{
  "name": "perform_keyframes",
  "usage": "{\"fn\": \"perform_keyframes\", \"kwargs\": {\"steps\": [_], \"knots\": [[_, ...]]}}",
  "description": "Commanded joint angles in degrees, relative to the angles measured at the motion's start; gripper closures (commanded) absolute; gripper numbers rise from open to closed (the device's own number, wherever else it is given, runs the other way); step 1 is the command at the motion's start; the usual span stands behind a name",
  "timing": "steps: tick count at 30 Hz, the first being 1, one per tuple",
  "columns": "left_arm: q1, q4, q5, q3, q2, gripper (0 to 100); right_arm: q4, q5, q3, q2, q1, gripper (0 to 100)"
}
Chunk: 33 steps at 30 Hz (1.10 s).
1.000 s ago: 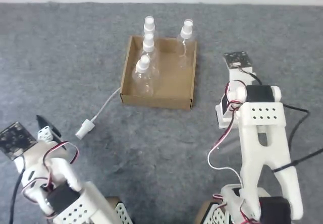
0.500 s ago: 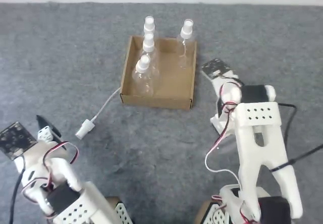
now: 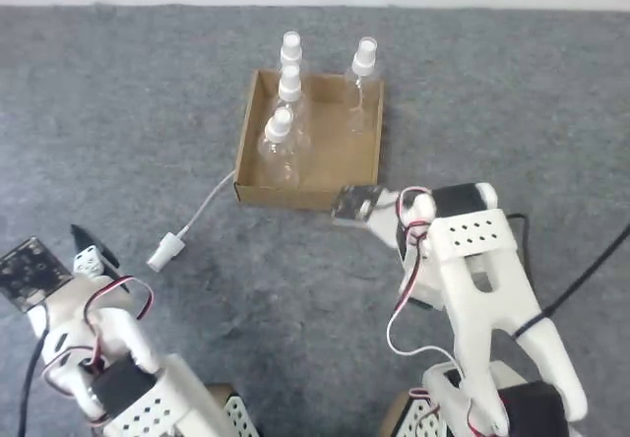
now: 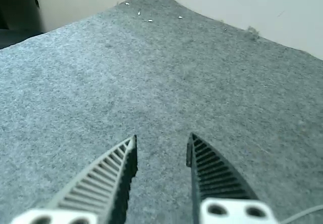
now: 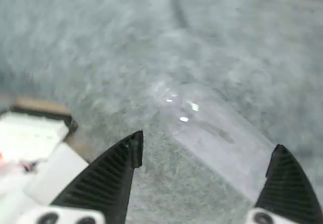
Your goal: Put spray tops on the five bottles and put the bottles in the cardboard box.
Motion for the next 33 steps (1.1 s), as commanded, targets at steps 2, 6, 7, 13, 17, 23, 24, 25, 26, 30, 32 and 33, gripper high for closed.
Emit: {"fn": "perform_keyframes", "kwargs": {"steps": [2,6,7,13,17,23,24,25,26,30,32,33], "knots": [[0.3,-1.9,0.3,-0.6,-1.1,84,0.4,11.8,1.7,-2.3,0.7,65.5],[0.3,-1.9,0.3,-0.6,-1.1,84,-1.5,17.5,4.1,-2.3,1.3,65.5],[0.3,-1.9,0.3,-0.6,-1.1,84,-3.1,17.8,5.1,-2.3,1.3,65.5],[0.3,-1.9,0.3,-0.6,-1.1,84,-16.4,17.9,12.9,-2.3,1.3,65.5],[0.3,-1.9,0.3,-0.6,-1.1,84,-20.6,17.9,15.6,-2.3,1.5,65.7],[0.3,-1.9,0.3,-0.6,-1.1,84,-24.0,17.9,15.9,-2.2,5.8,65.9],[0.3,-1.9,0.3,-0.6,-1.1,84,-24.2,17.9,15.9,-2.2,6.5,65.9],[0.3,-1.9,0.3,-0.6,-1.1,84,-24.4,17.9,15.9,-2.2,7.3,66.0],[0.3,-1.9,0.3,-0.6,-1.1,84,-24.6,17.9,16.0,-2.2,7.7,66.0],[0.3,-1.9,0.3,-0.6,-1.1,84,-24.6,17.8,16.0,-2.2,8.8,69.2],[0.3,-1.9,0.3,-0.6,-1.1,84,-24.6,17.7,16.0,-2.2,8.8,75.8],[0.3,-1.9,0.3,-0.6,-1.1,84,-24.6,17.6,16.0,-2.2,8.7,78.7]]}}
